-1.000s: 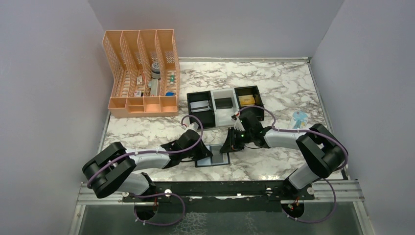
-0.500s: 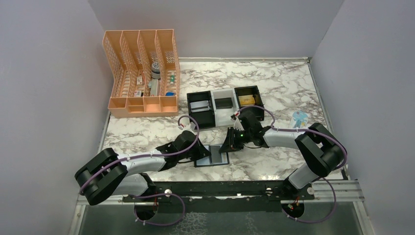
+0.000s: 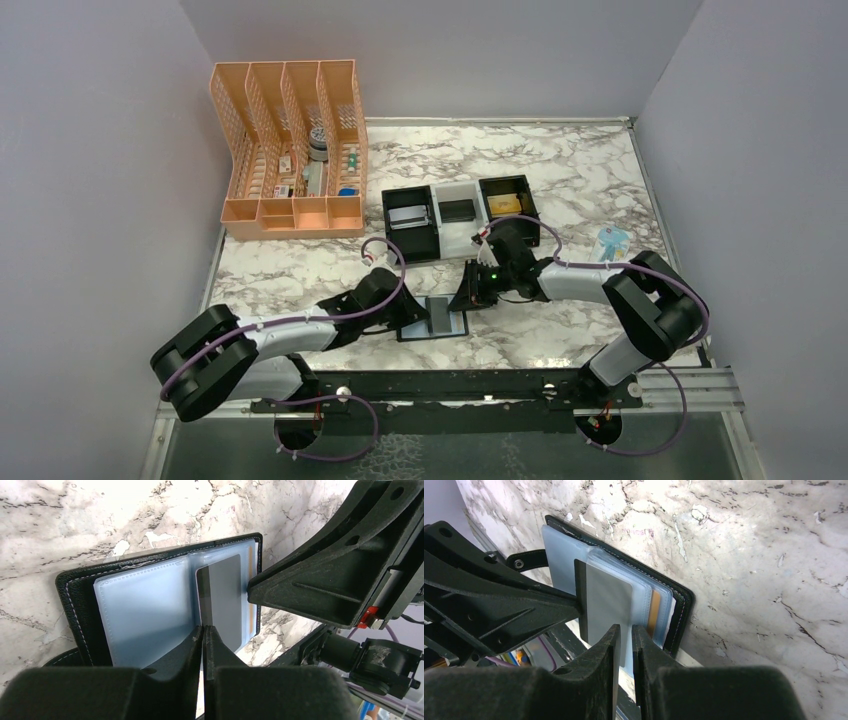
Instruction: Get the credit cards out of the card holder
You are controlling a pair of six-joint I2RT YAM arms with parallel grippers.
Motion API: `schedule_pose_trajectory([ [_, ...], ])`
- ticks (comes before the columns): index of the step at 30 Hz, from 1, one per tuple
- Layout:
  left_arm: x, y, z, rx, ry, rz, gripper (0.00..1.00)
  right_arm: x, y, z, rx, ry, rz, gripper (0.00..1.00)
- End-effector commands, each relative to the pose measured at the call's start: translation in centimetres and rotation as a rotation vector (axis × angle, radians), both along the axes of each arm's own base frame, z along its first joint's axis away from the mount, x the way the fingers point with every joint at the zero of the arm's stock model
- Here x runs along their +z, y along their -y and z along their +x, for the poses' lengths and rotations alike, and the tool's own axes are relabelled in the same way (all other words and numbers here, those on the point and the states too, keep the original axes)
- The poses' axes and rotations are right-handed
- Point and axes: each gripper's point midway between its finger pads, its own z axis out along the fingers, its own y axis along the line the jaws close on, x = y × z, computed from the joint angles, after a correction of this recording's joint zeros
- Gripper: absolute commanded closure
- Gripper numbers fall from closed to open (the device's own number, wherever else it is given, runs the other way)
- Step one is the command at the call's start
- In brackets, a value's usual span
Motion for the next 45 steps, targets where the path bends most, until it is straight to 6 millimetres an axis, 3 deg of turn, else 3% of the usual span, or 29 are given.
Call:
schedule_pose_trajectory([
  [1,-0.2,0.0,0.4,0.006,0.005,0.002,0.87,-2.9,1.8,-0.8,-0.01,-0.03,-0.125,0.84],
  [7,-0.4,1.1,0.3,-0.028,-0.013,-0.017,0.71,-2.8,1.6,-0.7,-0.006,-0.031,-0.118,0.83],
  [10,-0.5,1.2,0.3,-0.025,-0.019,-0.018,0.7,-2.8,1.6,-0.7,-0.004,-0.032,-0.117,0.83],
  [14,-0.7,1.0,0.4,-0.013,-0.025,-0.02,0.76,-2.6,1.5,-0.7,-0.003,-0.029,-0.112,0.84],
  [21,-0.8,0.0,0.5,0.022,-0.022,-0.009,1.0,-1.7,1.6,0.1,-0.014,0.014,-0.125,0.83],
  [31,-0.3,-0.5,0.8,0.026,0.002,0.02,1.0,2.7,-0.3,1.3,0.063,0.166,0.011,0.78],
  [38,-0.2,0.0,0.7,0.014,0.001,-0.003,1.0,5.0,-2.3,-0.2,0.161,0.179,0.176,0.71],
  [41,-0.1,0.1,0.8,0.007,0.003,-0.003,1.0,4.6,-3.0,-0.6,0.18,0.162,0.177,0.71],
  [42,-0.2,0.3,0.7,-0.002,-0.001,-0.004,0.99,1.8,-2.4,-0.4,0.114,0.076,0.074,0.71],
  [45,-0.3,0.3,0.6,-0.005,-0.005,-0.002,0.92,-0.8,-0.8,-0.1,0.05,0.047,-0.044,0.72],
])
